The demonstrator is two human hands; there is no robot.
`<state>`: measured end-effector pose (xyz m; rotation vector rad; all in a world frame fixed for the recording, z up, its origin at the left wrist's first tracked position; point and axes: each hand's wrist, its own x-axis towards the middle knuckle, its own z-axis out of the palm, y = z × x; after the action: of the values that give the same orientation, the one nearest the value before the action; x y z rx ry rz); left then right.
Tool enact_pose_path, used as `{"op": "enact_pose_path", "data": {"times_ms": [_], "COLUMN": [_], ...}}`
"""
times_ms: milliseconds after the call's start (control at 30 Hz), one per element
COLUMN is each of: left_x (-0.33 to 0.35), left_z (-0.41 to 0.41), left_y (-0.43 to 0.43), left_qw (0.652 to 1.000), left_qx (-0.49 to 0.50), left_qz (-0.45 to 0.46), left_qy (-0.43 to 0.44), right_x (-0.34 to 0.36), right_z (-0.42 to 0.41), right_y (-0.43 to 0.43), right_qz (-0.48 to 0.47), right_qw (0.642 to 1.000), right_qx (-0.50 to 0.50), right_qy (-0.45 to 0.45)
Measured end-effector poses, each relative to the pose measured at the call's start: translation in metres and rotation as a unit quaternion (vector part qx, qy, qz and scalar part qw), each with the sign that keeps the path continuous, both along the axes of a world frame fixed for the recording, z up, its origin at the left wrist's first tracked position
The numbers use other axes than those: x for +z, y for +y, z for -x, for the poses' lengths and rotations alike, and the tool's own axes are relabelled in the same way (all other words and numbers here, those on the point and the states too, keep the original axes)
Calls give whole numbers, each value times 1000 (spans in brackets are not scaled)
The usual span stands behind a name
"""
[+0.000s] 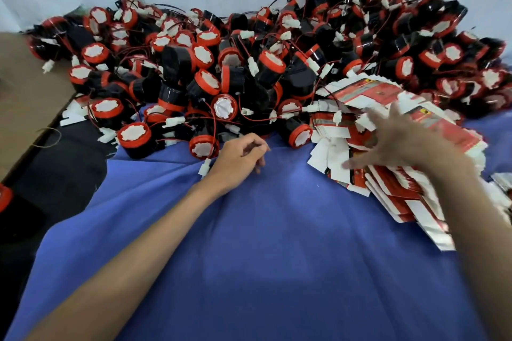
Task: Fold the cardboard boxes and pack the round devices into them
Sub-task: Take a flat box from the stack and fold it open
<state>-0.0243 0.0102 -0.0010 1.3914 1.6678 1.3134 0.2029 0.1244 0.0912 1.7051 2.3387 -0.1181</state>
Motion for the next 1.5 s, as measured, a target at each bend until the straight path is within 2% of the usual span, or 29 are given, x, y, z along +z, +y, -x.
{"op": "enact_pose_path", "data": {"times_ms": [67,133,233,300,367,400,467,500,567,600,667,767,833,933,1000,1133,1233,1500], "left_x": [3,5,3,-4,-11,-12,-9,-5,0,-1,-2,-5,-6,-5,-2,0,1,1], "left_z": [0,-3,-15,-23,-26,-27,-28,-28,-27,-25,-24,-24,-24,-23,-23,-27,-33,-47], "left_y": [0,-4,-12,-19,-24,-25,-26,-27,-27,-27,-28,-28,-29,-31,-34,-42,-49,-54], "left_qw": [999,997,995,996,997,997,994,986,964,959,965,981,986,986,986,988,985,976], "left_qx": [-6,-18,-55,-67,-66,-69,-72,-72,-71,-67,-50,-42,-55,-61,-73,-123,-151,-200], "left_qz": [32,50,54,47,28,15,0,-4,-14,-23,-39,-42,-45,-68,-83,-73,-53,-48], "left_qy": [-18,-48,-62,-35,11,4,-87,-152,-255,-274,-253,-186,-148,-142,-123,-63,-64,-68], "right_x": [-23,-46,-67,-76,-80,-79,-78,-79,-86,-91,-99,-100,-100,-99,-99,-102,-101,-93], "right_z": [3,4,-6,-16,-22,-22,-17,-12,2,9,18,19,17,18,19,21,25,28], "right_y": [-8,-23,-29,-34,-42,-45,-53,-59,-75,-83,-92,-94,-96,-99,-99,-105,-107,-122], "right_qz": [-67,-157,-272,-335,-400,-443,-496,-493,-437,-395,-310,-179,-131,-138,-107,-62,-59,-55], "right_qw": [997,987,959,927,878,839,754,723,694,699,728,775,804,862,889,887,883,840], "right_qx": [-3,9,40,72,126,164,264,319,424,462,500,490,454,336,282,286,263,232], "right_qy": [-45,-40,63,155,232,267,339,364,385,377,351,357,362,353,345,358,383,488]}}
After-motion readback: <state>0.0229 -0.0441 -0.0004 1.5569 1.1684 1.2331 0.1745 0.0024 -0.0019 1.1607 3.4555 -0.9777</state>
